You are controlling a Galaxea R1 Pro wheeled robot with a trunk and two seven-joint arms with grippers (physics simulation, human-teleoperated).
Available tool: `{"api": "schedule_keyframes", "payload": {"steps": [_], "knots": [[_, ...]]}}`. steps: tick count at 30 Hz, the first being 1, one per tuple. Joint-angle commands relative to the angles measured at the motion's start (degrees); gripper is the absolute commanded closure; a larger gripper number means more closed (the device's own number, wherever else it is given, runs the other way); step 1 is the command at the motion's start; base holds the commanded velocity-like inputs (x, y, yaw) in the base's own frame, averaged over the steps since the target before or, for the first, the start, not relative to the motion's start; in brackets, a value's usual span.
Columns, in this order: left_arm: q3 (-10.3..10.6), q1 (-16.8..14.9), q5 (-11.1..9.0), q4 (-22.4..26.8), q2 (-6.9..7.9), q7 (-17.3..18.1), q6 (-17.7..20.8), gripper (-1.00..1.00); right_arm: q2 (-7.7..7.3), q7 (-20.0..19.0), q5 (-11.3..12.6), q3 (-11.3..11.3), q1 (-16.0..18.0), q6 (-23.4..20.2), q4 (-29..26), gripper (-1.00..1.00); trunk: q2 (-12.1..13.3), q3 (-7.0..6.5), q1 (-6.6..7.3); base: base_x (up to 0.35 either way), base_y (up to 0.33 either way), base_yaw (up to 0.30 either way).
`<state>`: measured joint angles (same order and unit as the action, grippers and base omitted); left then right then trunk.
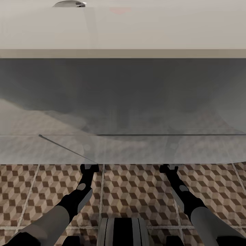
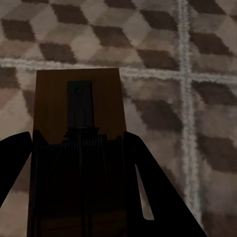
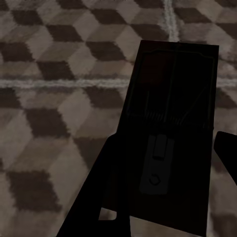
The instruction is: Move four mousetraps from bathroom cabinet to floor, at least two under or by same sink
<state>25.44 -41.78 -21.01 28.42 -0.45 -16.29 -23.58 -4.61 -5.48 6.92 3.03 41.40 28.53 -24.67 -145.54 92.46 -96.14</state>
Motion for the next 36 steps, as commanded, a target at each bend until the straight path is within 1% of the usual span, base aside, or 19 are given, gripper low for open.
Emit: {"api": "schedule_keyframes", "payload": {"steps": [1,36], "knots": [[0.48,-0.05,-0.33,-0.03,0.04,-0.5,-0.24,1.0,-0.05,-0.23,0.6,0.31,0.02,0.21,0.06,1.0,-0.01,0.03,0.01,0.0,0.0,0.0],[0.42,-0.05,-0.38,-0.03,0.01,-0.5,-0.58,1.0,-0.05,0.09,0.7,0.22,0.02,0.21,0.06,1.0,-0.01,0.03,0.01,0.0,0.0,0.0]]}}
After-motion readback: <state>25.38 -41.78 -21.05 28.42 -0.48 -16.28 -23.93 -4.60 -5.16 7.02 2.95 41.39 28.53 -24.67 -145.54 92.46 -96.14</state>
